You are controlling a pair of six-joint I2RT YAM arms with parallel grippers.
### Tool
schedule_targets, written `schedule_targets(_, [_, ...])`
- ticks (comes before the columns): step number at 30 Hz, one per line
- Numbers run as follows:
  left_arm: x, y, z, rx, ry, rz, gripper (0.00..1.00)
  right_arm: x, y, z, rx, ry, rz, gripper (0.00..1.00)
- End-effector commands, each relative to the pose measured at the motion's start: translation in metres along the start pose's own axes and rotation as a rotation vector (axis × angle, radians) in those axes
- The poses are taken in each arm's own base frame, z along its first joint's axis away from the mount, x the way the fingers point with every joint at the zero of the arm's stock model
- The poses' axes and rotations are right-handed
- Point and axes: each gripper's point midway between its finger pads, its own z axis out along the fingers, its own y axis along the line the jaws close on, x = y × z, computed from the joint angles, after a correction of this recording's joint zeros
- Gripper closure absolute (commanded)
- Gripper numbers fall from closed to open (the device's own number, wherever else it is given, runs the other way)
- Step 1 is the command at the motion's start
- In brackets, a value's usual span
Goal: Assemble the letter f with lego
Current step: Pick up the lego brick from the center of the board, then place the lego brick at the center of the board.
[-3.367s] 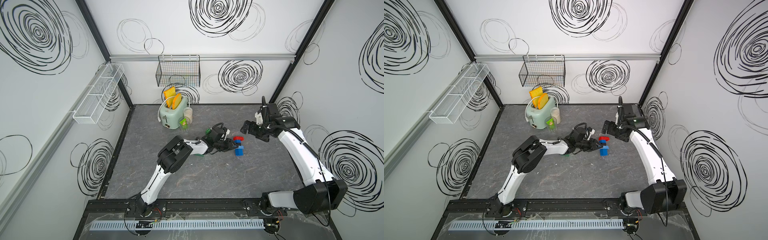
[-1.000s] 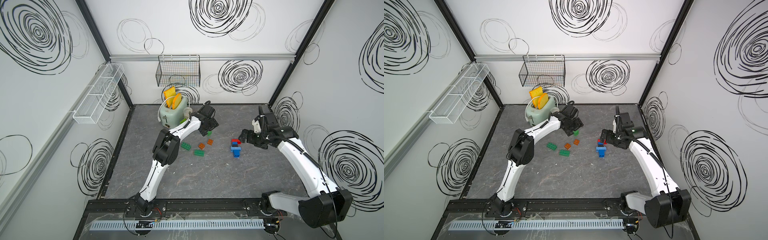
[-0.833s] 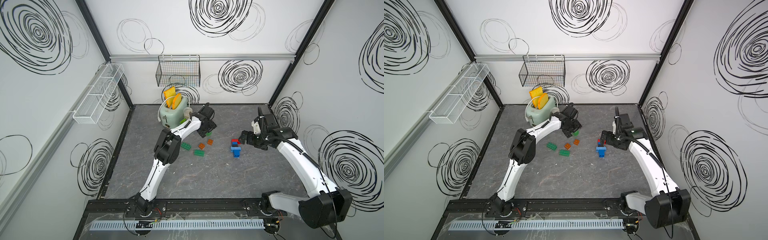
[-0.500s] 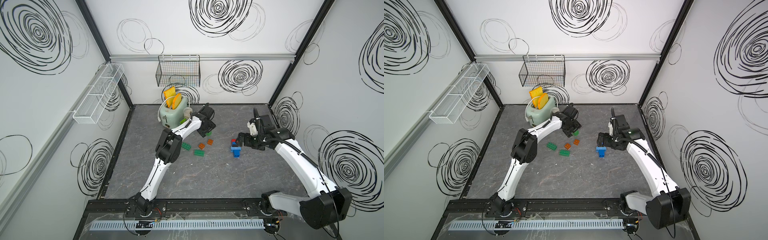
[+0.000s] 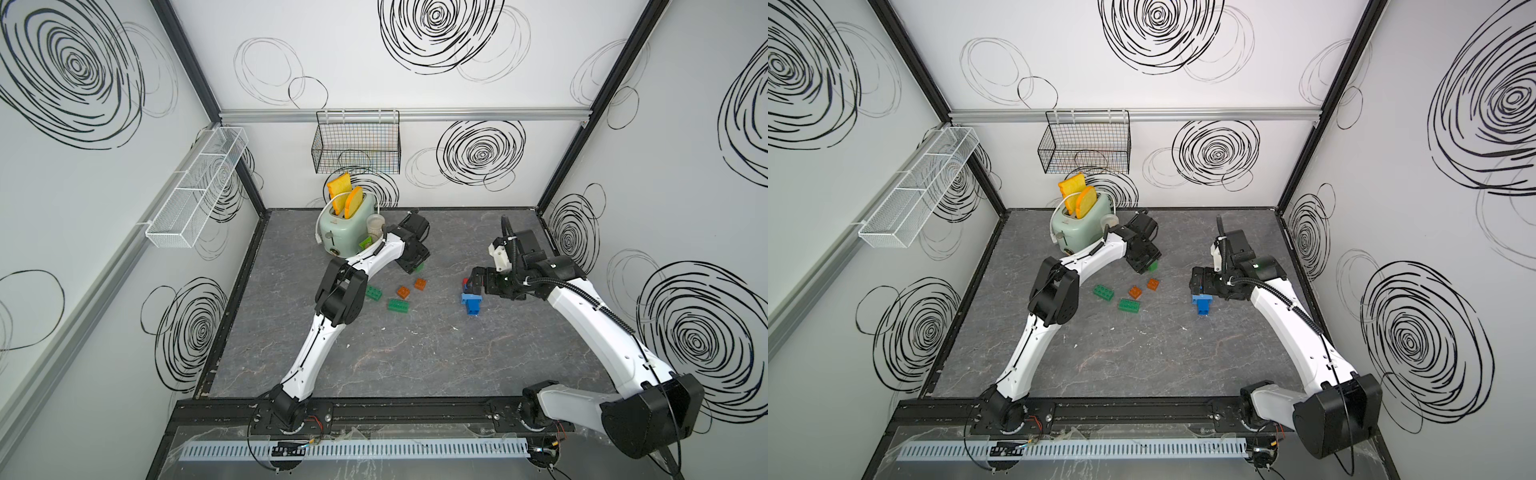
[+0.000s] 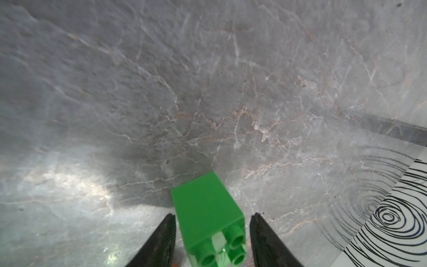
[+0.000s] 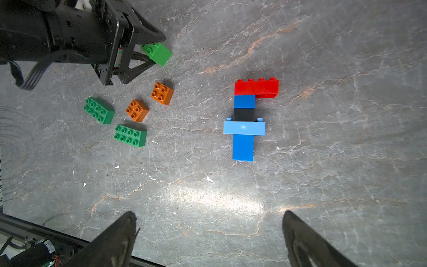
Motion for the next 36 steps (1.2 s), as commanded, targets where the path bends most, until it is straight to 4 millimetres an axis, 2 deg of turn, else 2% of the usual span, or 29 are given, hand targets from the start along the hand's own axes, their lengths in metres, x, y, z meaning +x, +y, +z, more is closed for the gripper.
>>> schedule_targets(1, [-0.008, 0.002, 0.002, -0.012, -0.020, -0.023, 0.52, 0.000, 0.001, 0.001, 0.001, -0.004, -0.019, 0.01])
schedule_targets(9, [-0.007, 0.007, -0.002, -0.027, -0.015, -0.002, 0.63, -0.001, 0.003, 0.001, -0.005, -0.006, -0.020, 0.01])
schedule_targets(12, [-0.007, 0.004, -0.011, -0.022, -0.018, 0.030, 0.66, -0.001, 0.003, 0.001, -0.007, -0.007, -0.021, 0.01])
schedule_targets(15, [-0.008, 0.005, -0.026, -0.036, -0.022, 0.099, 0.67, -0.001, 0.003, 0.000, -0.011, -0.010, -0.021, 0.01])
schedule_targets(20, [0.000, 0.015, -0.070, -0.084, -0.041, 0.315, 0.68, -0.003, 0.009, -0.002, -0.023, -0.020, -0.034, 0.01])
schedule_targets(23, [0.016, 0.036, -0.092, -0.114, -0.017, 0.417, 0.68, -0.001, 0.012, -0.001, -0.028, -0.017, -0.042, 0.01])
schedule_targets(26, [0.038, 0.077, -0.105, -0.161, 0.013, 0.464, 0.68, -0.001, 0.013, 0.000, -0.028, -0.021, -0.049, 0.01])
schedule_targets(29, [0.062, 0.108, -0.115, -0.180, 0.030, 0.498, 0.68, -0.001, 0.015, -0.002, -0.035, -0.027, -0.054, 0.01])
schedule_targets(33, [0.092, 0.140, -0.116, -0.254, 0.040, 0.565, 0.68, 0.002, 0.019, -0.001, -0.052, -0.023, -0.062, 0.01])
schedule_targets(36, [0.108, 0.154, -0.109, -0.265, 0.058, 0.570, 0.68, 0.005, 0.022, -0.001, -0.063, -0.017, -0.067, 0.01])
